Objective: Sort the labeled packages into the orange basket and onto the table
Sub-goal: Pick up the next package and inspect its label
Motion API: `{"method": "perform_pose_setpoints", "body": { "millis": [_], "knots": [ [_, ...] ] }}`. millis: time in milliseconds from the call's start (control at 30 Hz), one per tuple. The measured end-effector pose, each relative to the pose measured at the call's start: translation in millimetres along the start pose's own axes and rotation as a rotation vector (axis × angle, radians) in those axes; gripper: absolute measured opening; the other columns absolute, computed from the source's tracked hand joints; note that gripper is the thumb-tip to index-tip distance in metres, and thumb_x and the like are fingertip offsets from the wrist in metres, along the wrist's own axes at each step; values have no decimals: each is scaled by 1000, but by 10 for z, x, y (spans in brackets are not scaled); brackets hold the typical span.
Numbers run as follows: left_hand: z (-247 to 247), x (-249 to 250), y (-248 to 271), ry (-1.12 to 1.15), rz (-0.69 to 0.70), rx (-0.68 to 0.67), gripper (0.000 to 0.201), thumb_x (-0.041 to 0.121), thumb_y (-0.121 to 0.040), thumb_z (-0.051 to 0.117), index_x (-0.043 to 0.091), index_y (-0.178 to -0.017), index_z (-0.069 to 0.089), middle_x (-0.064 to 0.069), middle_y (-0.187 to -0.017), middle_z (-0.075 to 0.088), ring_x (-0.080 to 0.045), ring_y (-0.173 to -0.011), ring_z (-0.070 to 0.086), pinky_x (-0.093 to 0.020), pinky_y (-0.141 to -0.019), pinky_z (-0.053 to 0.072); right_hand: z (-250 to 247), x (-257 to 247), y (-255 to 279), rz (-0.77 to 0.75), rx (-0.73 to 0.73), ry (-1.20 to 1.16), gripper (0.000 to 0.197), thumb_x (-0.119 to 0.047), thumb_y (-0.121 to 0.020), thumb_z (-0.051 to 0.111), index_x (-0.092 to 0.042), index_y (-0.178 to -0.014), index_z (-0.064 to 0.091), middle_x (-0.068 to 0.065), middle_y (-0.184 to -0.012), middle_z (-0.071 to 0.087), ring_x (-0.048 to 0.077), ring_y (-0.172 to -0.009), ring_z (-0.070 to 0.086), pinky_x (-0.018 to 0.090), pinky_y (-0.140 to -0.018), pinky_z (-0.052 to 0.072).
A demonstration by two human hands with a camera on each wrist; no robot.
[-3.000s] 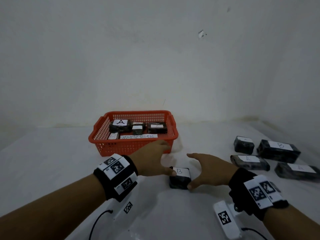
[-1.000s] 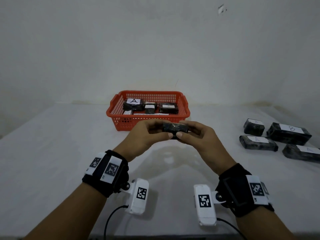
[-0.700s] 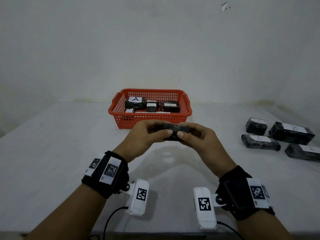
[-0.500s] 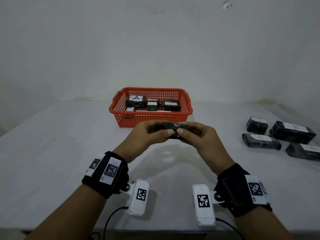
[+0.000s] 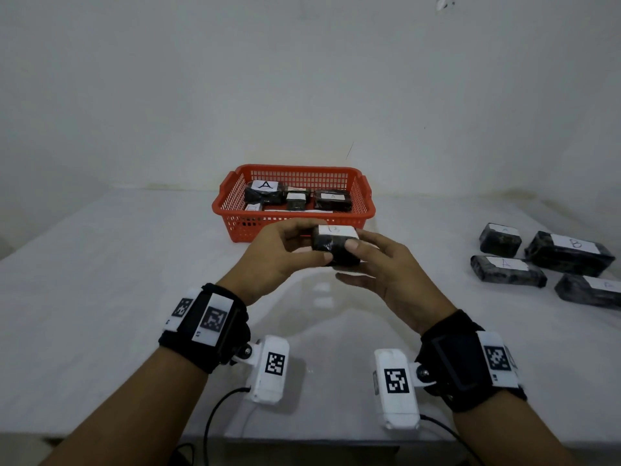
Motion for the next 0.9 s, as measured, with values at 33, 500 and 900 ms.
{"method": "perform_pose_setpoints", "body": {
  "millis": [33, 500, 900],
  "knots": [
    [22, 6, 5, -19, -2, -24, 54, 0, -83, 81, 13, -132, 64, -1, -127, 73, -12, -121, 68, -34, -103, 56, -2, 3, 0, 10, 7, -9, 45, -31, -94, 71, -13, -135, 66, 9, -124, 76, 26, -110, 76, 40, -92, 63],
    [83, -24, 50, -2, 27, 26, 45, 4, -86, 79, 11, -130, 68, -2, -118, 77, -15, -109, 74, -29, -94, 60, -80, -37, 51, -66, 86, 103, 26, -18, -97, 72, -13, -122, 74, 5, -113, 80, 23, -106, 77, 47, -94, 63],
    [56, -12, 32, 5, 44, 64, 40, 10, -93, 73, 11, -132, 68, -2, -124, 76, -14, -116, 72, -39, -103, 57, -113, 3, 59, -88, 81, 137, 44, -19, -84, 86, -14, -126, 71, 7, -118, 77, 21, -109, 76, 44, -94, 63]
  ]
}}
Point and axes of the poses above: each hand's wrist, its own y-axis away from the middle knuckle, its own z-axis out of the palm, x = y × z, the point moved 10 cm from there along -y, towards the middle knuckle
